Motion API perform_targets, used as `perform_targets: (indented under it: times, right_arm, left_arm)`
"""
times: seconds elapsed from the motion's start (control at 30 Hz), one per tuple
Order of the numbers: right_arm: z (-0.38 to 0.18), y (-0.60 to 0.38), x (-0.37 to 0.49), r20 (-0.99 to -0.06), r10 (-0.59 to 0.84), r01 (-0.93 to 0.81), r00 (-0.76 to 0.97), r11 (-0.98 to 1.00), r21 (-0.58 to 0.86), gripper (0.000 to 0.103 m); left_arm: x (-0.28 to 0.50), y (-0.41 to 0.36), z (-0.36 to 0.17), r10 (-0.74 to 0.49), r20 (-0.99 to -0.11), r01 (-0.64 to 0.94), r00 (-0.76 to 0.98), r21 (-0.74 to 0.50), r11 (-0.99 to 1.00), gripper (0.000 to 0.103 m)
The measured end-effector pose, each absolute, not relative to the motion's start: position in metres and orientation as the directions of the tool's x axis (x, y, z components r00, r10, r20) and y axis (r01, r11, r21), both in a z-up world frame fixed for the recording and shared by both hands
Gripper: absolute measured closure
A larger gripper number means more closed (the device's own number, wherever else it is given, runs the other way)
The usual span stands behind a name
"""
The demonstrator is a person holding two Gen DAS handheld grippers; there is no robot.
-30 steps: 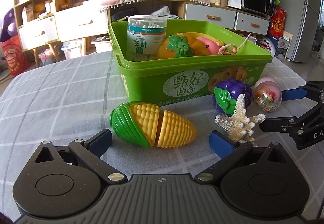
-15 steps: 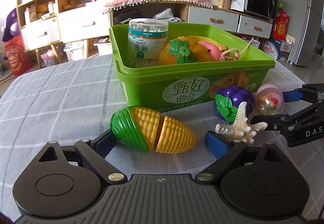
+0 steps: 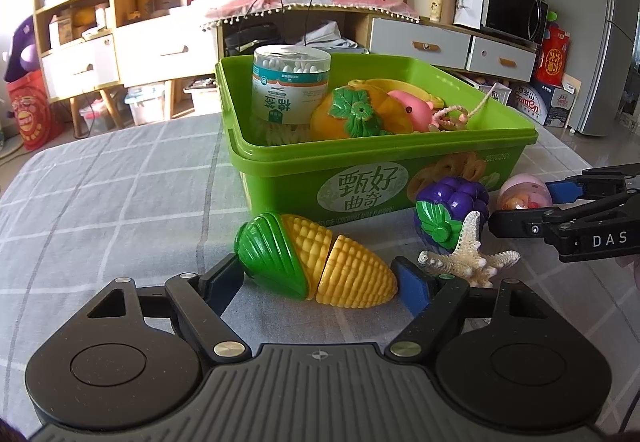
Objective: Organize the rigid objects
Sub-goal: 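Grasp green-and-yellow corn with left tool while right tool grasps pink capsule ball, then carry corn and capsule ball into the green bin and open both tools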
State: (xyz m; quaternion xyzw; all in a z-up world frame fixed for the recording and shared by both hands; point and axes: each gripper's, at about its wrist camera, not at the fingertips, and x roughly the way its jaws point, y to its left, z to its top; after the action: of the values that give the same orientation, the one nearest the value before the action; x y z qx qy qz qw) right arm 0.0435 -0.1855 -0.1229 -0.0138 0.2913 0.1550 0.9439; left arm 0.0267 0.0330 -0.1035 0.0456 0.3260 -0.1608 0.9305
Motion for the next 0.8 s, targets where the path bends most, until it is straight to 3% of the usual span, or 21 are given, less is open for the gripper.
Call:
perform_targets:
  times: [0.1, 0.8]
  right_arm:
    - [-0.120, -0.188, 0.044, -0.551, 0.287, -0.295, 0.784, 0.952, 0.077, 0.074]
    - [-0.083, -0.205, 0.036, -0.551, 0.332, -0.247, 0.766, 0.942, 0.225, 0.074]
  left_arm:
    - [0.026, 0.032, -0.103, -0.272, -0.621, 0.331, 0.735, -0.022, 0.943, 0.024]
    - [0.007, 0.022, -0.060, -0.347, -0.653, 0.379, 0.673, -0.099, 0.920, 0.025]
